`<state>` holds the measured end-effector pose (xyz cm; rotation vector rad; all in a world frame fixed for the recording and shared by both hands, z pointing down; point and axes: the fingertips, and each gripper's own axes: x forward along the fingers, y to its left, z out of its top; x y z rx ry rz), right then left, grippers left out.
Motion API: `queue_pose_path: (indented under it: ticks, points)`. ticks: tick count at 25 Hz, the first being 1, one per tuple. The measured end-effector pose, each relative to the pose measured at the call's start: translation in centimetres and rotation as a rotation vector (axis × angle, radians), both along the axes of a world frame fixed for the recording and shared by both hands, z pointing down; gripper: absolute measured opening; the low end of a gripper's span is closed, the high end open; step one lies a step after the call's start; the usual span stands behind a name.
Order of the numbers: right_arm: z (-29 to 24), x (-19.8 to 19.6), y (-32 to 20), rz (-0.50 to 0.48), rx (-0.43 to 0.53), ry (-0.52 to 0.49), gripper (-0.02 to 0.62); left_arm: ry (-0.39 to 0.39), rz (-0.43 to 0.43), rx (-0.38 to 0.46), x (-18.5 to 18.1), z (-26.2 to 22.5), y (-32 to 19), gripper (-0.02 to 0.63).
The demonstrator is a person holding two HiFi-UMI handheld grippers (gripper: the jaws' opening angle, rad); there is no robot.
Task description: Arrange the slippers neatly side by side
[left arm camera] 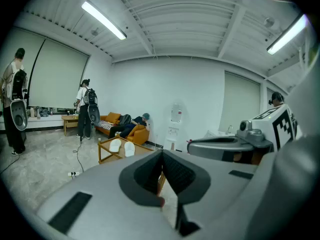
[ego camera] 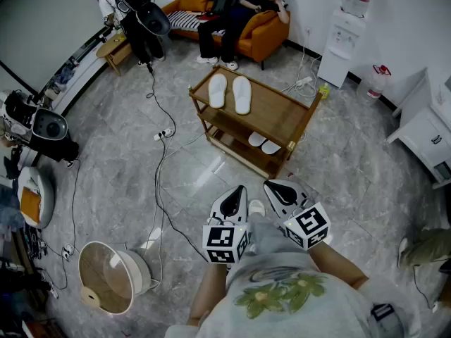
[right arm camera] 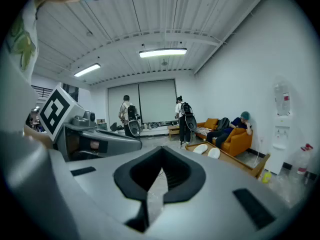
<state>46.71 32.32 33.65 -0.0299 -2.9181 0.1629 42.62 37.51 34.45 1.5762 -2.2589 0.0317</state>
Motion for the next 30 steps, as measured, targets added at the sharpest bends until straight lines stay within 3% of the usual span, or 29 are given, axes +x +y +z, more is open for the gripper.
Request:
queue_pose_path:
  ticks: [6, 16, 30]
  points:
    - [0.1, -2.7, -1.9, 0.007, -0.005, -0.003, 0.006, -0.012, 0.013, -0.006, -2.6, -0.2, -1.8, 0.015]
    - [-0.5, -9.3, -6.7, 0.065, -0.021, -0.042, 0.006, -0.061, 0.025, -0.004, -10.2, -1.5, -5.8, 0.015]
    - [1.4, -16.9, -13.2, 0.05, -0.053, 0.019, 0.008, -0.033, 0.012, -0.022, -17.7, -0.3, -12.0, 0.015]
